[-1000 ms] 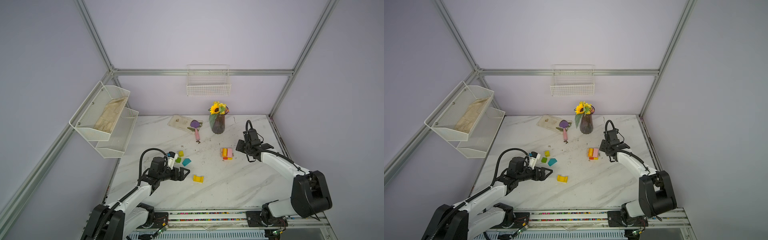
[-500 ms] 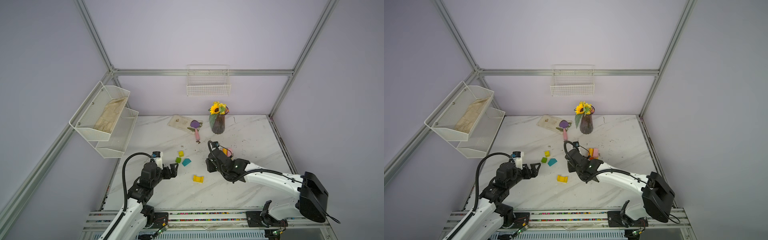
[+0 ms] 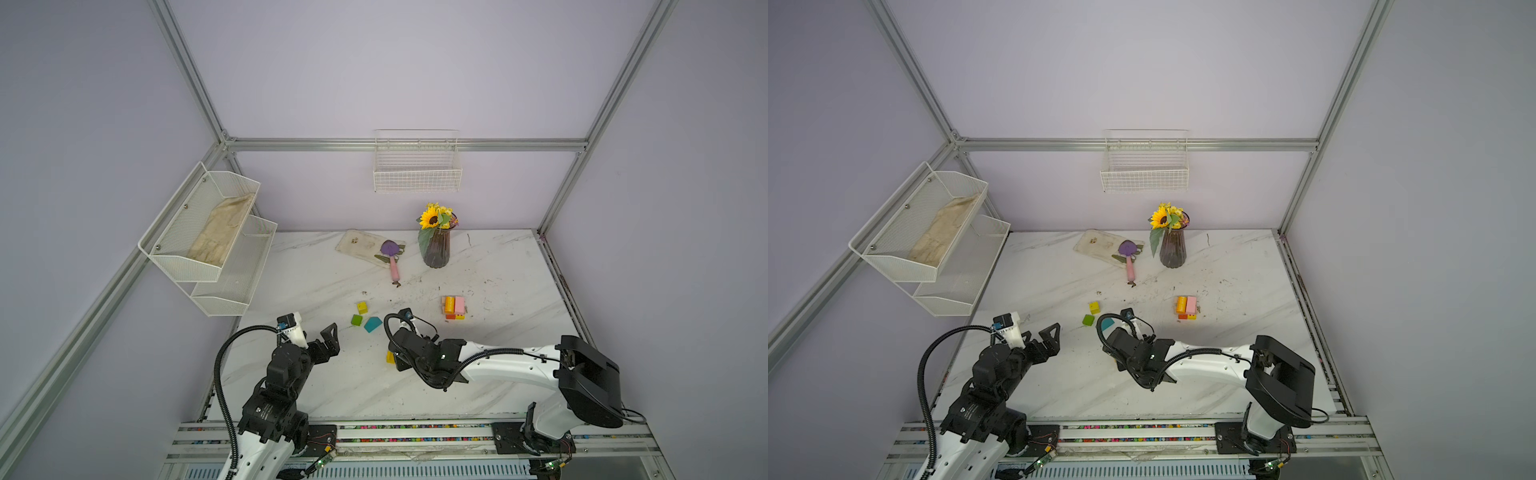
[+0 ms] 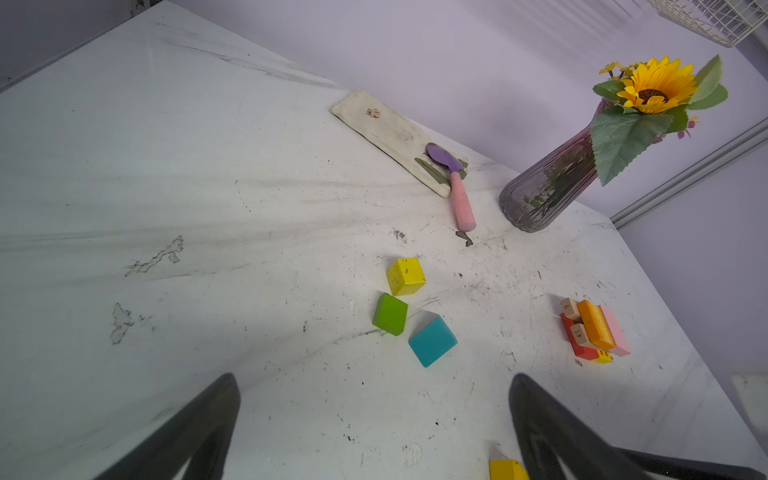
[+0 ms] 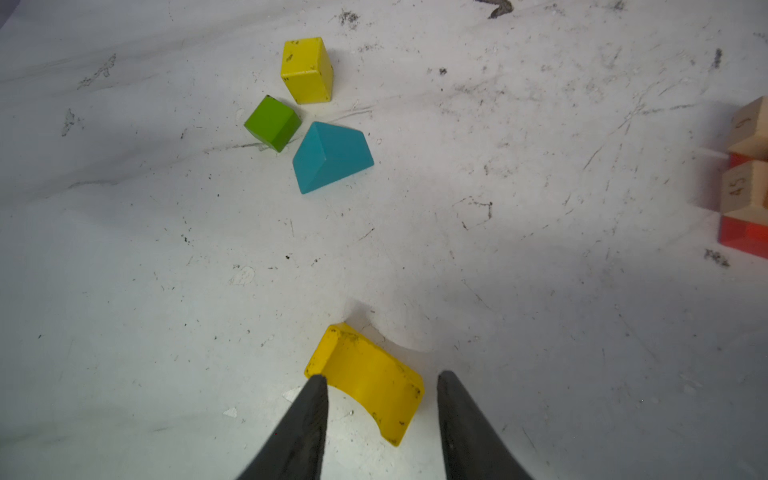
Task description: Build the wood block tower
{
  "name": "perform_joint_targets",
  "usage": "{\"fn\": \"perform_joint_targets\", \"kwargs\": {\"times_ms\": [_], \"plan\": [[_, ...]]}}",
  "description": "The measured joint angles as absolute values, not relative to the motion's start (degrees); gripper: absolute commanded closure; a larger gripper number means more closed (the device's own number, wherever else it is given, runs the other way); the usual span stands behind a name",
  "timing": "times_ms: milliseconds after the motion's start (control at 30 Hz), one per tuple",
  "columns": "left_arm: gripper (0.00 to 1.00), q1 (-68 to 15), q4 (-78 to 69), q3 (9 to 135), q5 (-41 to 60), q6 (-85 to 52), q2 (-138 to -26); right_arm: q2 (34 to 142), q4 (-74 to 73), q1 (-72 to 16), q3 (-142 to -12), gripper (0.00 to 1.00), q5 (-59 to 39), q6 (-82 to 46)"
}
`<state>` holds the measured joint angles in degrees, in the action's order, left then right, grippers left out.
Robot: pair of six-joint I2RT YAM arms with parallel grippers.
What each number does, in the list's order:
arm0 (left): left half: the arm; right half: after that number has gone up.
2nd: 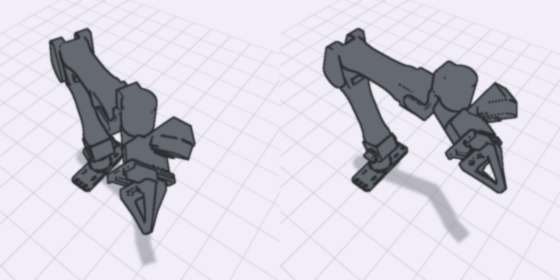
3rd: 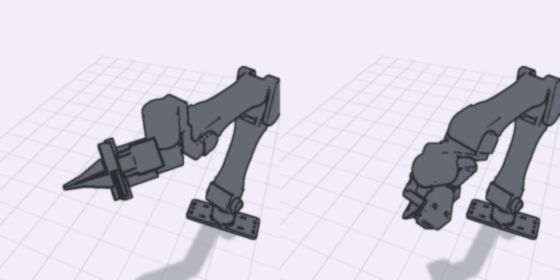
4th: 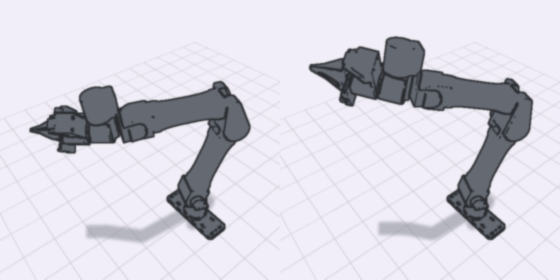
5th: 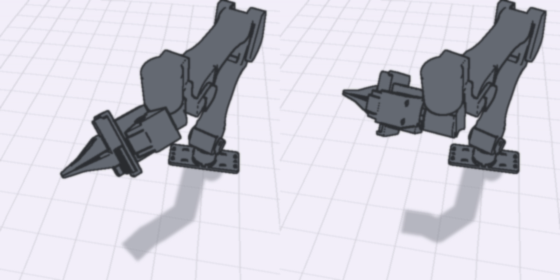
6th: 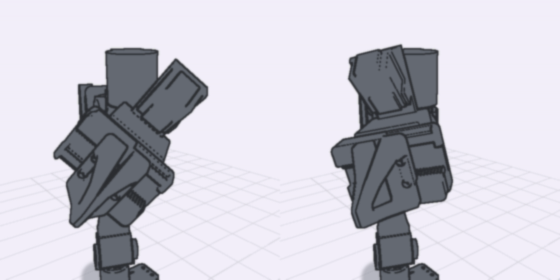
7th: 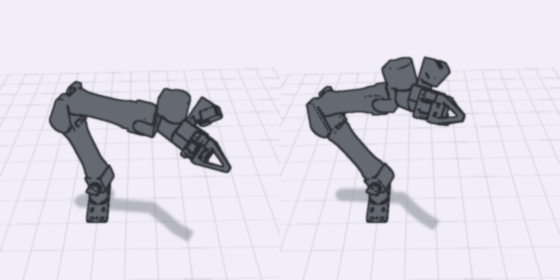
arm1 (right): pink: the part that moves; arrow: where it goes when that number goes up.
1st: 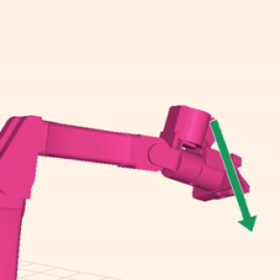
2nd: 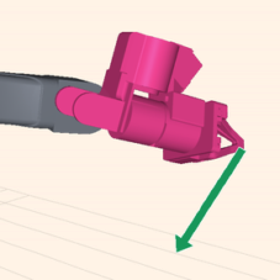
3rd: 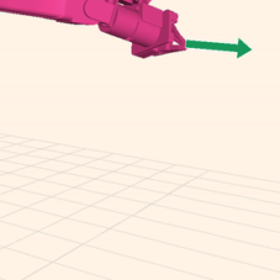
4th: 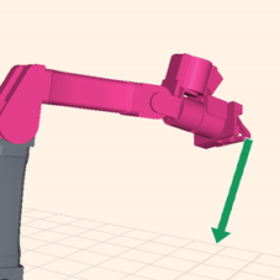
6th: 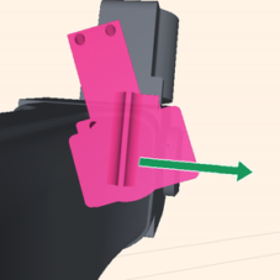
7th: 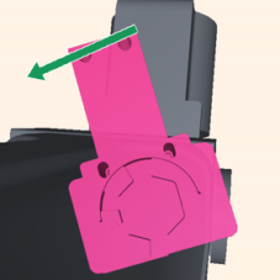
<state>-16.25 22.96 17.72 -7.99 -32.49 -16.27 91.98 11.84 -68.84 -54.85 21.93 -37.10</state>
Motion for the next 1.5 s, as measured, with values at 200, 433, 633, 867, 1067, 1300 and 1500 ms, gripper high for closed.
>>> {"fn": "perform_joint_targets", "kwargs": {"times_ms": [200, 433, 633, 867, 1067, 1300, 1500], "plan": [[0.00, -16.3, 23.2, 17.7, -8.1, -32.5, -18.7, 93.5, 11.6, -69.4, -53.4, 0.54, 24.0, -39.6], [0.00, -16.3, 22.9, 17.7, -7.4, -32.4, -24.0, 96.3, 11.4, -69.4, -51.9, 0.55, 24.6, -41.6], [0.00, -16.3, 21.7, 17.7, -5.8, -32.4, -27.2, 98.3, 10.8, -69.4, -51.9, 0.58, 24.6, -42.2], [0.00, -16.3, 20.6, 17.7, -4.4, -32.3, -28.8, 99.1, 10.3, -69.4, -52.6, 0.69, 24.7, -42.3], [0.00, -16.3, 20.5, 17.7, -3.7, -32.3, -28.8, 99.4, 10.3, -69.4, -53.0, 0.75, 25.5, -42.3], [0.00, -16.3, 20.2, 17.7, -3.2, -32.3, -28.9, 99.9, 9.3, -69.4, -53.3, 0.81, 26.8, -42.7], [0.00, -16.3, 19.5, 17.7, -2.0, -31.9, -29.7, 100.1, 8.5, -69.4, -53.7, 0.84, 27.7, -42.9]]}}
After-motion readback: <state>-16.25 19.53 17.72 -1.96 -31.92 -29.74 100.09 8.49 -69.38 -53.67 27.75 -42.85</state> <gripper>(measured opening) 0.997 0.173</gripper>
